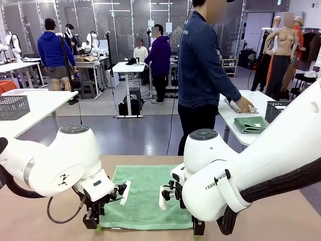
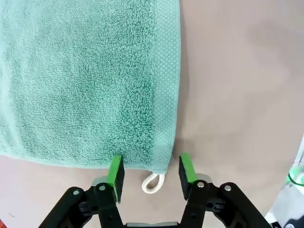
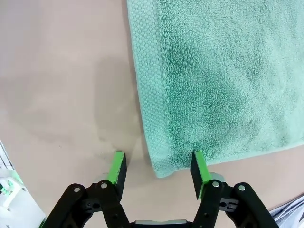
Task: Fold the towels and place them in the basket.
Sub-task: When a person lays out a Towel with hook on the table, fold it in half twice.
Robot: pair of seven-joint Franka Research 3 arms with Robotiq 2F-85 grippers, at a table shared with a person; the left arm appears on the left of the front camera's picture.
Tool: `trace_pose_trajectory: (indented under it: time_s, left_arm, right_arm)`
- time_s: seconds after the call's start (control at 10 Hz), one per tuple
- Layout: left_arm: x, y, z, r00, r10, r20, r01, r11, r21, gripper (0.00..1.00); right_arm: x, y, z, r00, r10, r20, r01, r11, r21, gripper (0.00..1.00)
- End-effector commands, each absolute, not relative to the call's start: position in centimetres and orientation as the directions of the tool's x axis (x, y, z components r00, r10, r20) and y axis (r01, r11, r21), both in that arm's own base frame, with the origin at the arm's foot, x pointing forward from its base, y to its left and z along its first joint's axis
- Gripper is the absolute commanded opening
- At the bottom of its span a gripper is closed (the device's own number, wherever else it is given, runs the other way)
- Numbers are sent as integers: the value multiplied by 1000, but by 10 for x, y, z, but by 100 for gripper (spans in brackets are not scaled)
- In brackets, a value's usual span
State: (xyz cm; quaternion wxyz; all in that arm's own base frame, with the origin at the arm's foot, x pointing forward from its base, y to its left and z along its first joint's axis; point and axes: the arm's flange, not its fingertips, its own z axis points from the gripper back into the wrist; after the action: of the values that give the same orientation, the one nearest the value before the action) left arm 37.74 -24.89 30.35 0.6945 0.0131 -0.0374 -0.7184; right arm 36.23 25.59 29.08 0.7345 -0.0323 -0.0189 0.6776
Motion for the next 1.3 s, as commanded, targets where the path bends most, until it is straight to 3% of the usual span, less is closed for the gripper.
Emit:
trace_pose_trajectory:
  time_s: [0.0,0.2,0.3,0.7,0.8,0.9,1.0,1.1,1.2]
  left_arm:
    - [382,-253,296,-20,-1000,9,995,-19,95,60]
    - [383,-252,294,-21,-1000,4,995,-20,96,60]
    - [383,-252,294,-22,-1000,-10,994,-23,105,40]
    - [384,-251,296,-12,-1000,2,995,-11,97,40]
    - [385,-251,296,-13,-1000,-2,995,-13,98,37]
    - [385,-250,296,-15,-1000,-7,995,-16,97,21]
    - [386,-251,296,-17,-1000,-8,995,-18,94,17]
    - [386,-251,297,-20,-1000,-8,996,-20,91,1]
    - [387,-251,298,-23,-1000,-10,996,-24,89,0]
  right_arm:
    - [364,258,286,96,995,-35,-992,93,-87,69]
    - [365,258,284,96,995,-36,-993,93,-79,69]
    - [366,258,283,99,994,-37,-992,96,-78,49]
    - [367,258,284,104,994,-40,-992,101,-76,49]
    - [367,258,284,104,994,-39,-992,101,-77,29]
    - [368,257,284,108,993,-39,-992,105,-71,29]
    - [369,257,284,109,993,-38,-992,107,-71,10]
    - [369,256,284,112,993,-34,-991,109,-74,27]
    - [370,256,285,114,993,-31,-991,111,-76,0]
